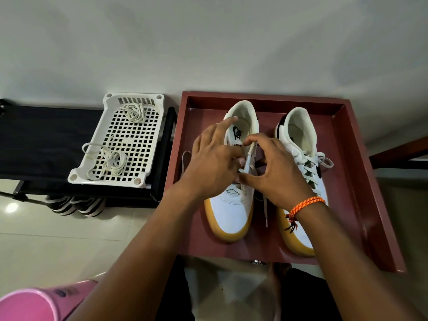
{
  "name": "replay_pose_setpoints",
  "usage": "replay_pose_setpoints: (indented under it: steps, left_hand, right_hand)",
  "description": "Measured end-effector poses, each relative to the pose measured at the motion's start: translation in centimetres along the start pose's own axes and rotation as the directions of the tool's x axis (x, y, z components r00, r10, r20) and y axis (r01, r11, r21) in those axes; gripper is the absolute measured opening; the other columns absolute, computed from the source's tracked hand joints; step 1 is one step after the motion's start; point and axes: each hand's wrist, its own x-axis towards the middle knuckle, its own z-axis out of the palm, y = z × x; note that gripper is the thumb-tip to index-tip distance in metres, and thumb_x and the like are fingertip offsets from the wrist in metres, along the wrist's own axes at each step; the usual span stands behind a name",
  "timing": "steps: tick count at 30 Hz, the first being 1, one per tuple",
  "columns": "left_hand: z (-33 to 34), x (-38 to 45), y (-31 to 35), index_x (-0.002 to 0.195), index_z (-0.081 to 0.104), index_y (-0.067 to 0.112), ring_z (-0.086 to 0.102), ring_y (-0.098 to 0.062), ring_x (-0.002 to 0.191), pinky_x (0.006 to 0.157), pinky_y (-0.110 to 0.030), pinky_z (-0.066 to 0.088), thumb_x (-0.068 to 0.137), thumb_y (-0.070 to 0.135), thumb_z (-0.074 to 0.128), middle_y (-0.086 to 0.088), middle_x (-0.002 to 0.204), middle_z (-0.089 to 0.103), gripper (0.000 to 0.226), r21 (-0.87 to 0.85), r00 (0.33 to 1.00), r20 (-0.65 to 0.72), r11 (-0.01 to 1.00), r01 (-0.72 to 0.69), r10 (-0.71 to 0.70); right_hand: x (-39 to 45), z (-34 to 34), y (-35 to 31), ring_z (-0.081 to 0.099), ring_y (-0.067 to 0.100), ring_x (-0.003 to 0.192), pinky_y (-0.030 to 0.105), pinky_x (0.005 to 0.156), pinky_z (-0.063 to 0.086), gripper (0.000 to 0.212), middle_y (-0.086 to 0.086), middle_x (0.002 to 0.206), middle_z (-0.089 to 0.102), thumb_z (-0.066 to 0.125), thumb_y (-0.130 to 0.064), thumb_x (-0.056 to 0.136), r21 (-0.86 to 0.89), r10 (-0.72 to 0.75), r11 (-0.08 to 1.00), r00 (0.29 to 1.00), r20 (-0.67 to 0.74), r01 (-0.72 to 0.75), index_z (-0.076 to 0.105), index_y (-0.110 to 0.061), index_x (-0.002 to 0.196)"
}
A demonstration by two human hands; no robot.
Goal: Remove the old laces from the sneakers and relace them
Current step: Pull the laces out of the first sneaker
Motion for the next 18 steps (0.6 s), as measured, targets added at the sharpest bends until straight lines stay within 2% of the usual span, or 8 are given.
replay_pose_setpoints:
  steps: [2, 4, 7, 9, 11, 14, 16, 18]
  left_hand:
    - [0.1, 0.1, 0.4, 0.095, 0.075, 0.032, 0.015, -0.028, 0.157, 0.121, -0.056, 0.022, 0.102, 0.028, 0.065, 0.007, 0.173, 0.016, 0.013, -0.057, 0.998, -0.054, 0.998, 0.030, -0.034]
    - [-0.4, 0.5, 0.2, 0.091, 0.075, 0.028, 0.027, -0.029, 0.150, 0.116, -0.053, 0.029, 0.102, 0.026, 0.065, 0.005, 0.170, 0.022, 0.015, -0.131, 0.982, -0.154, 0.987, 0.089, -0.109]
    - [-1.1, 1.0, -1.1, 0.095, 0.074, 0.027, 0.044, -0.023, 0.134, 0.108, -0.057, 0.044, 0.102, 0.022, 0.065, 0.000, 0.161, 0.035, 0.013, -0.194, 0.929, -0.315, 0.971, 0.139, -0.195]
    - [-1.4, 0.9, -1.5, 0.102, 0.071, 0.035, 0.047, -0.022, 0.133, 0.107, -0.057, 0.046, 0.099, 0.017, 0.062, 0.002, 0.157, 0.037, 0.021, -0.207, 0.918, -0.354, 0.972, 0.109, -0.179]
    - [-1.5, 0.6, -1.0, 0.105, 0.071, 0.044, 0.039, -0.027, 0.145, 0.118, -0.061, 0.035, 0.101, 0.025, 0.061, 0.006, 0.163, 0.032, 0.022, -0.155, 0.956, -0.273, 0.986, 0.065, -0.106]
    - [-0.4, 0.1, 0.0, 0.105, 0.075, 0.040, 0.010, -0.027, 0.161, 0.125, -0.069, 0.008, 0.101, 0.037, 0.065, 0.007, 0.175, 0.014, 0.011, -0.022, 0.998, -0.032, 0.998, 0.051, -0.052]
    - [0.2, 0.0, 0.3, 0.100, 0.075, 0.036, 0.006, -0.026, 0.161, 0.123, -0.071, 0.008, 0.100, 0.032, 0.067, 0.007, 0.176, 0.010, 0.009, -0.022, 0.999, 0.010, 0.998, 0.052, -0.051]
    - [-0.1, 0.3, 0.2, 0.090, 0.072, 0.038, 0.014, -0.028, 0.158, 0.121, -0.069, 0.016, 0.098, 0.029, 0.069, 0.009, 0.174, 0.017, 0.012, -0.096, 0.996, -0.052, 0.993, 0.074, -0.079]
  right_hand:
    - [0.1, 0.0, 0.0, 0.062, 0.011, 0.101, 0.031, 0.084, 0.057, 0.074, -0.007, 0.119, 0.053, 0.096, -0.038, 0.070, -0.002, 0.008, 1.000, 1.000, 0.004, -0.008, 0.052, -0.044, 0.129]
    - [0.1, 0.0, 0.0, 0.062, 0.012, 0.100, 0.029, 0.082, 0.055, 0.075, -0.009, 0.117, 0.052, 0.097, -0.040, 0.069, 0.000, 0.020, 1.000, 1.000, 0.010, -0.020, 0.052, -0.044, 0.129]
    - [0.0, 0.1, 0.0, 0.061, 0.012, 0.099, 0.026, 0.079, 0.051, 0.074, -0.010, 0.115, 0.051, 0.097, -0.040, 0.070, -0.003, 0.019, 1.000, 1.000, 0.014, -0.019, 0.052, -0.043, 0.128]
    - [-0.1, 0.1, 0.0, 0.060, 0.012, 0.097, 0.026, 0.078, 0.049, 0.073, -0.009, 0.114, 0.052, 0.097, -0.039, 0.070, -0.015, 0.017, 1.000, 1.000, 0.010, -0.017, 0.052, -0.042, 0.128]
    - [0.0, 0.1, 0.0, 0.060, 0.012, 0.099, 0.025, 0.078, 0.049, 0.073, -0.008, 0.115, 0.052, 0.097, -0.038, 0.070, -0.012, 0.018, 1.000, 1.000, 0.004, -0.018, 0.052, -0.042, 0.129]
    - [0.0, 0.1, 0.0, 0.057, 0.007, 0.103, 0.019, 0.081, 0.049, 0.072, -0.007, 0.119, 0.053, 0.095, -0.037, 0.072, -0.006, 0.002, 1.000, 1.000, 0.003, -0.002, 0.053, -0.042, 0.129]
    - [0.0, 0.0, 0.0, 0.056, 0.006, 0.104, 0.017, 0.081, 0.048, 0.070, -0.006, 0.120, 0.054, 0.094, -0.038, 0.073, -0.022, -0.009, 1.000, 1.000, 0.006, 0.009, 0.053, -0.041, 0.129]
    - [0.0, 0.0, -0.1, 0.058, 0.009, 0.103, 0.023, 0.082, 0.051, 0.072, -0.007, 0.119, 0.053, 0.096, -0.038, 0.071, -0.007, 0.009, 1.000, 1.000, 0.006, -0.009, 0.053, -0.042, 0.129]
